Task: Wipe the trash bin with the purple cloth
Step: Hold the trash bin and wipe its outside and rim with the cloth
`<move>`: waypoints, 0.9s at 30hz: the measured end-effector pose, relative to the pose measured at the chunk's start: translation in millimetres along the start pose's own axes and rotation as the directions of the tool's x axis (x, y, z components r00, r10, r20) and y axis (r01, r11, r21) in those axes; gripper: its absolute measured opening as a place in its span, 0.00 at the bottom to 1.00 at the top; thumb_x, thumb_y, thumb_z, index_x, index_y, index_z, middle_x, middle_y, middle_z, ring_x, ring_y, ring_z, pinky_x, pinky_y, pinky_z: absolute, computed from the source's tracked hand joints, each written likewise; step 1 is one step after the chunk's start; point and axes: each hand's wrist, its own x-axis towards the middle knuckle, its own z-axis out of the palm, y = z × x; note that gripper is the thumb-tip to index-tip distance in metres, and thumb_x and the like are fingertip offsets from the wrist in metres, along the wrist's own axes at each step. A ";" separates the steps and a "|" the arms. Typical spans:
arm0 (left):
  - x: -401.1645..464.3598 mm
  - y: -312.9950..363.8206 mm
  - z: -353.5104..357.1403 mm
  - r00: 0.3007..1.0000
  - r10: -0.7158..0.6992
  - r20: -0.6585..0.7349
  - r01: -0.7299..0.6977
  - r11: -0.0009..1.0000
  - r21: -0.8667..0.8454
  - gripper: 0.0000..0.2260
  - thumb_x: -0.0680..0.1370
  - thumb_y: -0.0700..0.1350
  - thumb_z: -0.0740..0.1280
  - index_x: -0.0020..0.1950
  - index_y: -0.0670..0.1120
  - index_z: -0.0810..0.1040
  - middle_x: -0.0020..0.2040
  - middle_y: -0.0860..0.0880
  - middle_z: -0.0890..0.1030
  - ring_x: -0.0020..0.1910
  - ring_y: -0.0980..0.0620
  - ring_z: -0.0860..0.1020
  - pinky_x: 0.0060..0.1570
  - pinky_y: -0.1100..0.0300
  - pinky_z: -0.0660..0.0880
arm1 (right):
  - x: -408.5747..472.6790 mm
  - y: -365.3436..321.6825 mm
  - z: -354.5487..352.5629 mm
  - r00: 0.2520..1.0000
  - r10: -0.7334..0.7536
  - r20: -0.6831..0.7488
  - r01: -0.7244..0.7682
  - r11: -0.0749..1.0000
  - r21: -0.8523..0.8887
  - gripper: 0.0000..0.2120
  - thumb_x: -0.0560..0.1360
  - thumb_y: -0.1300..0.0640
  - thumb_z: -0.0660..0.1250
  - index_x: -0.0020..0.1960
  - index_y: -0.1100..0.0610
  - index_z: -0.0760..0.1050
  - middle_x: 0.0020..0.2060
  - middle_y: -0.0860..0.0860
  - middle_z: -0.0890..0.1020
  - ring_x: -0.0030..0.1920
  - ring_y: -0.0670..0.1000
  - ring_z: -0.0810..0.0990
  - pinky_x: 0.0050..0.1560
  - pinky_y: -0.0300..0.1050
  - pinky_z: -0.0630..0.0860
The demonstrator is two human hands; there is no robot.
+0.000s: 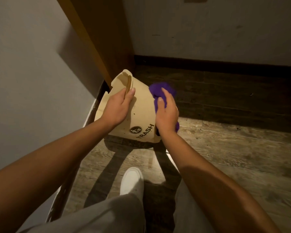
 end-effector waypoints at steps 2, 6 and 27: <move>2.5 7.3 5.8 0.999 0.051 -0.003 -0.051 0.999 -0.011 0.20 0.86 0.56 0.51 0.51 0.46 0.78 0.42 0.50 0.81 0.42 0.56 0.79 0.41 0.55 0.73 | -7.7 -25.8 11.2 0.995 -0.090 0.044 0.088 0.995 0.048 0.20 0.85 0.51 0.58 0.76 0.47 0.70 0.74 0.50 0.74 0.75 0.51 0.70 0.72 0.53 0.70; 4.7 14.6 6.6 0.993 0.117 -0.011 -0.117 0.990 -0.079 0.21 0.88 0.51 0.50 0.54 0.44 0.80 0.45 0.46 0.83 0.45 0.51 0.81 0.44 0.54 0.75 | -12.8 -58.3 31.6 0.990 -0.125 0.059 0.122 0.991 0.052 0.21 0.85 0.47 0.58 0.77 0.45 0.69 0.76 0.49 0.71 0.75 0.52 0.68 0.69 0.52 0.70; 43.5 9.3 -7.4 0.980 -0.196 0.014 0.195 0.964 -0.181 0.26 0.85 0.57 0.57 0.53 0.35 0.80 0.48 0.34 0.82 0.47 0.36 0.81 0.44 0.50 0.75 | 26.3 54.2 -19.0 0.912 0.385 -0.141 -0.388 0.921 0.007 0.26 0.83 0.40 0.60 0.79 0.40 0.63 0.74 0.51 0.73 0.70 0.59 0.74 0.64 0.58 0.76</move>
